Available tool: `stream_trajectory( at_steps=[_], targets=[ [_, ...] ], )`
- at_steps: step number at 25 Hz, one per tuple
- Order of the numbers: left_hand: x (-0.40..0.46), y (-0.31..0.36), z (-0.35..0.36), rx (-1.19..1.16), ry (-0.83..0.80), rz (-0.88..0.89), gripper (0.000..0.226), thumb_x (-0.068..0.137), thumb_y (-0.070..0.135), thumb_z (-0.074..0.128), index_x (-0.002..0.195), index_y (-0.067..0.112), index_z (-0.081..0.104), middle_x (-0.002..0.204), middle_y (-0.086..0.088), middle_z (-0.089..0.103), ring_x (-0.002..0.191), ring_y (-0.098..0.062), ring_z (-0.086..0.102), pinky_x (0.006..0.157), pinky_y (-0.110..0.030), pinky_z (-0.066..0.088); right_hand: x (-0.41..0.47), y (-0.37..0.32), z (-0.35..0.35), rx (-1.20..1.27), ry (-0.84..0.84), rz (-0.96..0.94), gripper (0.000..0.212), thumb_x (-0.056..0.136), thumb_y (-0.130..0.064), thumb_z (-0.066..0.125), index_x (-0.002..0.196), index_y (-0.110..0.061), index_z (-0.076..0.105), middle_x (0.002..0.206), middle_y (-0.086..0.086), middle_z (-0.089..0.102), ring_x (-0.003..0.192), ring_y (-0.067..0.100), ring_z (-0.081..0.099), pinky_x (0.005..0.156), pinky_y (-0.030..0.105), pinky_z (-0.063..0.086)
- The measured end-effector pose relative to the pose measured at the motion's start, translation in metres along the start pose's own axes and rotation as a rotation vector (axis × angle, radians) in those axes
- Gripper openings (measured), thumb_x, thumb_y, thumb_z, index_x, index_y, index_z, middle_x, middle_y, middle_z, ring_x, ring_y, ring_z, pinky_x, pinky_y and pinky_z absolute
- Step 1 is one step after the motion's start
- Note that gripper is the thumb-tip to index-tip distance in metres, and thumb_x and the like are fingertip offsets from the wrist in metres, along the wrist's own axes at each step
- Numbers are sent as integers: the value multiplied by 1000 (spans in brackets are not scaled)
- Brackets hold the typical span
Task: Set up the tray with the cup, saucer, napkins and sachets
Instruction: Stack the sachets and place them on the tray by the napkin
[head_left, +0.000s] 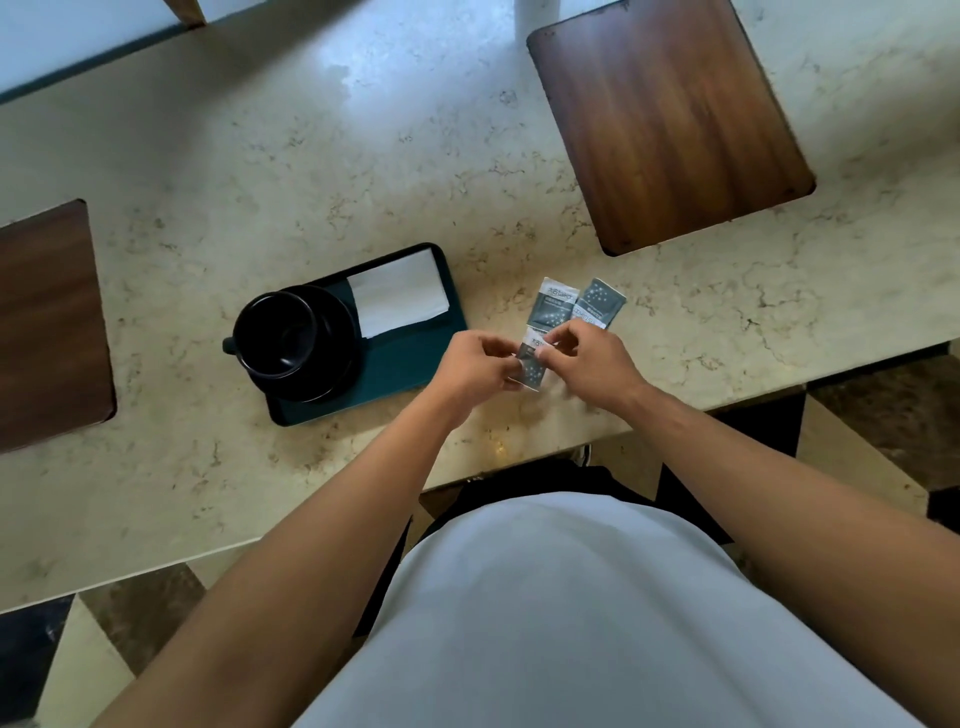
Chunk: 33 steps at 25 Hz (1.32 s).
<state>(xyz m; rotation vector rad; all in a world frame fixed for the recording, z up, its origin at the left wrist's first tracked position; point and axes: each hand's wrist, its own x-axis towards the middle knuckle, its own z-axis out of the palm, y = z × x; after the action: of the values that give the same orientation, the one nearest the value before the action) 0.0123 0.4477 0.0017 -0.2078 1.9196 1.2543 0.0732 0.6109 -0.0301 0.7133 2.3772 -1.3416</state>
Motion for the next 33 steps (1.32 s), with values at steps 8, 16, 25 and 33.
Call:
stream_trajectory(
  at_steps=[8,16,25,33],
  targets=[
    [-15,-15,-16,-558,-9,-46,15,95,-2,61,103,-9,71,93,-15,78,90,-27,77,80,-39,63,2,-28,5,381,-228,23,15,91,-26,78,103,-19,71,94,3,76,72,10,72,65,25,56],
    [-21,-22,-23,-658,-11,-90,23,106,3,45,120,-5,61,109,-22,75,100,-35,75,85,-44,63,23,-38,6,14,-18,-98,19,90,-33,77,92,-17,69,85,-2,71,75,13,65,67,26,53],
    [-24,-24,-35,-695,32,-154,18,105,1,43,107,8,61,100,-17,77,95,-32,76,75,-38,64,60,-12,-15,-326,166,-2,44,92,-32,74,130,-15,58,135,10,47,116,27,58,102,41,51],
    [-17,-21,-34,-717,14,-194,24,98,-5,39,109,5,57,108,-24,73,96,-35,76,79,-43,63,57,-18,-23,-230,175,-61,13,94,-20,73,96,-16,61,111,7,62,96,21,60,83,35,53]
  ],
)
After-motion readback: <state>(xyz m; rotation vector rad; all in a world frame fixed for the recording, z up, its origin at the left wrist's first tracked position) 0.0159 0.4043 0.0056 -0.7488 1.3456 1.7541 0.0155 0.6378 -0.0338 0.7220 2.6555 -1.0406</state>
